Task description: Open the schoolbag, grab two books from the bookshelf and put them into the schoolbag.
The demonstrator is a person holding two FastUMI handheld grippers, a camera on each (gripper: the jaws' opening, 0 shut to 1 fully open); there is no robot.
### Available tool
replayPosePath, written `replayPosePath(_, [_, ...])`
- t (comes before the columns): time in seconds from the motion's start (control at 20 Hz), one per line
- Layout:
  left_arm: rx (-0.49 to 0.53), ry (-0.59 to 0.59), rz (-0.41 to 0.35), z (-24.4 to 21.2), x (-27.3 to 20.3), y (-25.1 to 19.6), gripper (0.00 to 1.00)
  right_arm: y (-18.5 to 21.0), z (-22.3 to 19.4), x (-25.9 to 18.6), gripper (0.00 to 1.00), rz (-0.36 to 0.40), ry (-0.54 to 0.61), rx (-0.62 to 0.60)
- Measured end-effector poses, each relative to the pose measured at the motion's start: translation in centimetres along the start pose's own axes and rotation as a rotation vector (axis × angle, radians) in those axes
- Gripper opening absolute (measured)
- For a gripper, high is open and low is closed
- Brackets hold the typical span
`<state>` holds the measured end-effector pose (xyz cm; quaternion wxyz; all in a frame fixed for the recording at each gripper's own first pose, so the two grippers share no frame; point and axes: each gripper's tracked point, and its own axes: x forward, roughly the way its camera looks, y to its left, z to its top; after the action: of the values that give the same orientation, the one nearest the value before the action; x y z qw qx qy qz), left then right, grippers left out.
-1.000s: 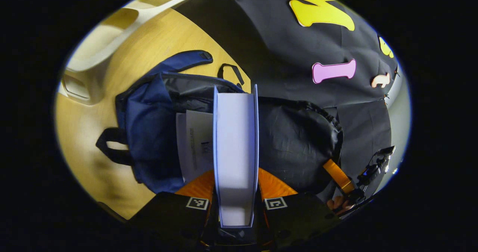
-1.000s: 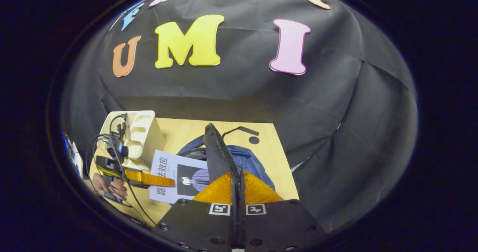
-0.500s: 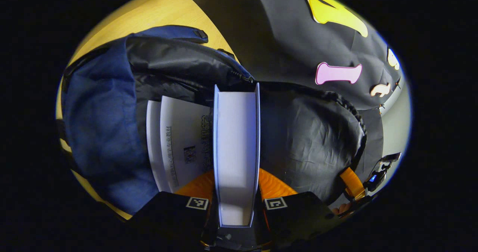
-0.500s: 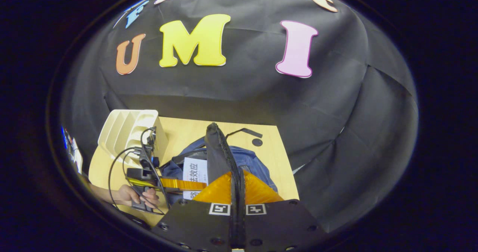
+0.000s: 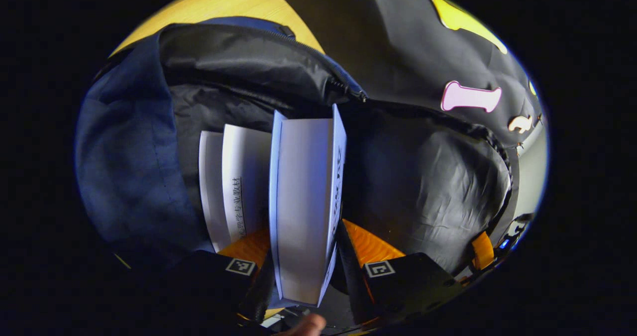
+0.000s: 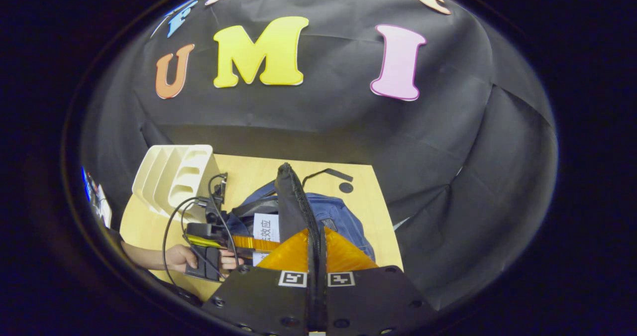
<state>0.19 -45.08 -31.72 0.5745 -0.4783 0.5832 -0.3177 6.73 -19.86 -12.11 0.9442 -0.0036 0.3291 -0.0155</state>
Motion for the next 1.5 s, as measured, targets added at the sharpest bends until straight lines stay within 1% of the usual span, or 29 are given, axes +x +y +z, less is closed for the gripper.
replayPosePath(0.05, [0.017,0.028,0.032,-0.4,0.1,0.2,0.68,0.0,0.0,0.1,0.01,0.001,0.000,0.002])
replayPosePath(0.1, [0.034,0.060,0.067,-0.7,0.1,0.2,0.70,0.0,-0.1,0.1,0.03,0.001,0.000,0.004])
replayPosePath(0.15, [0.047,0.085,0.094,-1.0,0.0,0.1,0.74,0.1,-0.1,0.1,0.00,0.003,0.000,0.004])
replayPosePath(0.2, [0.066,0.101,0.126,-1.1,-0.1,0.1,0.75,0.1,0.0,0.1,0.00,0.003,-0.002,0.003])
replayPosePath(0.25, [0.082,0.114,0.156,-1.3,-0.4,0.2,0.78,0.1,0.0,0.2,0.03,0.004,-0.004,0.002])
replayPosePath(0.3, [0.096,0.126,0.185,-1.6,-1.0,0.3,0.79,0.2,0.0,0.2,0.00,0.006,-0.007,0.002])
replayPosePath(0.4, [0.121,0.141,0.245,-1.9,-2.2,0.5,0.84,0.4,-0.2,0.3,0.00,0.012,-0.007,0.010])
replayPosePath(0.45, [0.142,0.145,0.287,-1.7,-3.1,0.7,0.92,0.6,-0.3,0.2,0.00,0.016,-0.005,0.015])
replayPosePath(0.5, [0.164,0.142,0.327,-1.6,-4.0,1.0,0.94,0.7,-0.3,0.3,0.00,0.018,-0.007,0.018])
replayPosePath(0.55, [0.184,0.142,0.349,-1.6,-5.0,1.0,0.97,0.8,-0.5,0.2,0.00,0.023,-0.009,0.020])
replayPosePath(0.8, [0.331,0.124,0.482,-1.9,-9.8,-0.5,0.97,2.5,-0.4,0.1,0.00,0.054,-0.029,0.033])
replayPosePath(0.85, [0.355,0.114,0.516,-1.9,-11.1,-0.6,0.97,2.8,-0.6,-0.1,0.03,0.060,-0.032,0.037])
replayPosePath(0.9, [0.379,0.104,0.541,-1.9,-12.3,-0.9,0.97,3.2,-0.7,-0.2,0.00,0.066,-0.037,0.044])
replayPosePath(0.95, [0.405,0.092,0.562,-1.9,-13.4,-1.2,0.97,3.6,-0.8,-0.2,0.00,0.071,-0.040,0.046])
replayPosePath(1.0, [0.437,0.072,0.587,-1.8,-15.0,-1.5,1.00,3.9,-1.0,-0.2,0.00,0.071,-0.045,0.044])
replayPosePath(1.05, [0.465,0.047,0.609,-1.5,-16.2,-1.8,0.98,4.3,-1.1,-0.3,0.01,0.069,-0.051,0.036])
replayPosePath(1.15, [0.532,-0.035,0.661,-0.6,-19.1,-2.3,0.97,5.3,-1.4,-0.6,0.01,0.061,-0.065,0.001])
replayPosePath(1.25, [0.577,-0.130,0.680,0.2,-21.8,-3.6,0.97,6.6,-1.7,-0.6,0.01,0.067,-0.072,-0.011])
replayPosePath(1.35, [0.642,-0.232,0.713,1.3,-24.8,-5.4,0.97,8.1,-2.3,-0.5,0.00,0.078,-0.072,-0.004])
replayPosePath(1.45, [0.729,-0.361,0.744,2.8,-28.5,-7.1,0.97,9.4,-3.2,-0.4,0.00,0.081,-0.065,-0.003])
replayPosePath(1.5, [0.767,-0.430,0.754,3.5,-29.9,-8.3,1.00,10.1,-3.5,-0.4,0.01,0.087,-0.061,-0.003])
